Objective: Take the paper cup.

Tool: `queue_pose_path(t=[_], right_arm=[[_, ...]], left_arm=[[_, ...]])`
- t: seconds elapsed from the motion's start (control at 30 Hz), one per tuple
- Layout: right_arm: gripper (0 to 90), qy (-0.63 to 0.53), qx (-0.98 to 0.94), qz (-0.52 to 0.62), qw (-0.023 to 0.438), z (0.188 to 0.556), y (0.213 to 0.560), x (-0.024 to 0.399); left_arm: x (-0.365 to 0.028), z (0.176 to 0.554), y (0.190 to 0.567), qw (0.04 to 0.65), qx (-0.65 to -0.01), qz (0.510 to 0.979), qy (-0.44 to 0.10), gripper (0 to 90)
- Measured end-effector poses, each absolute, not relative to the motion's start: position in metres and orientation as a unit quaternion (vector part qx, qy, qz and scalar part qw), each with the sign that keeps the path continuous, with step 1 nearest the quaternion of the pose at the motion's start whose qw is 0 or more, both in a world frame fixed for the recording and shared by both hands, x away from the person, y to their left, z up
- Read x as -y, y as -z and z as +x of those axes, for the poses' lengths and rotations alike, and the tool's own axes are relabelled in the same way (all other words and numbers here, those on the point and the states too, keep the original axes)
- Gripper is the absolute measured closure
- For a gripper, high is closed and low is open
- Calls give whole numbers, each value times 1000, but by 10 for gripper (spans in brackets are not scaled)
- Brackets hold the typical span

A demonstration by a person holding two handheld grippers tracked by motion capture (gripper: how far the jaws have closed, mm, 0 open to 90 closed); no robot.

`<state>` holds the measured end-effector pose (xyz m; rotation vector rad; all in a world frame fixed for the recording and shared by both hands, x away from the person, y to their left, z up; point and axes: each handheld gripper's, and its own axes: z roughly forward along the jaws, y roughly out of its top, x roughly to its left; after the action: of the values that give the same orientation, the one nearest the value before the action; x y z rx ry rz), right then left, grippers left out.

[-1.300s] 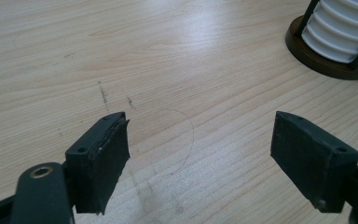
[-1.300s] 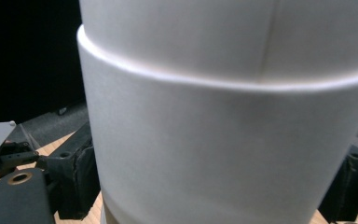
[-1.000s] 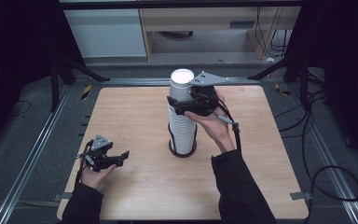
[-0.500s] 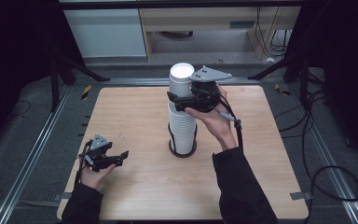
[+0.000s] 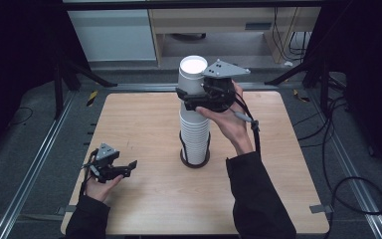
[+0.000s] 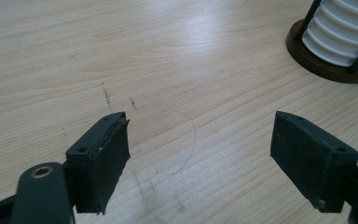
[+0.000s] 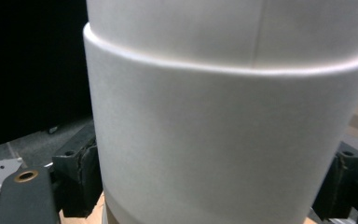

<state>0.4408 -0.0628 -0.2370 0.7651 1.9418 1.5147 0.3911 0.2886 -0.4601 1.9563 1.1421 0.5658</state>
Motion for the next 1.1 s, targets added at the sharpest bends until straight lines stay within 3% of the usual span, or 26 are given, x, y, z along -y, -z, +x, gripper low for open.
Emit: queue_pose_path(t=[0.6, 1.1], right_arm=[[155, -586, -692, 288, 307, 422, 213, 101], [156, -566, -693, 313, 318, 402, 239, 155]], left_arm=[[-289, 390, 458, 394, -449, 770, -224, 189], [-288, 389, 455, 394, -446, 772, -222, 189]])
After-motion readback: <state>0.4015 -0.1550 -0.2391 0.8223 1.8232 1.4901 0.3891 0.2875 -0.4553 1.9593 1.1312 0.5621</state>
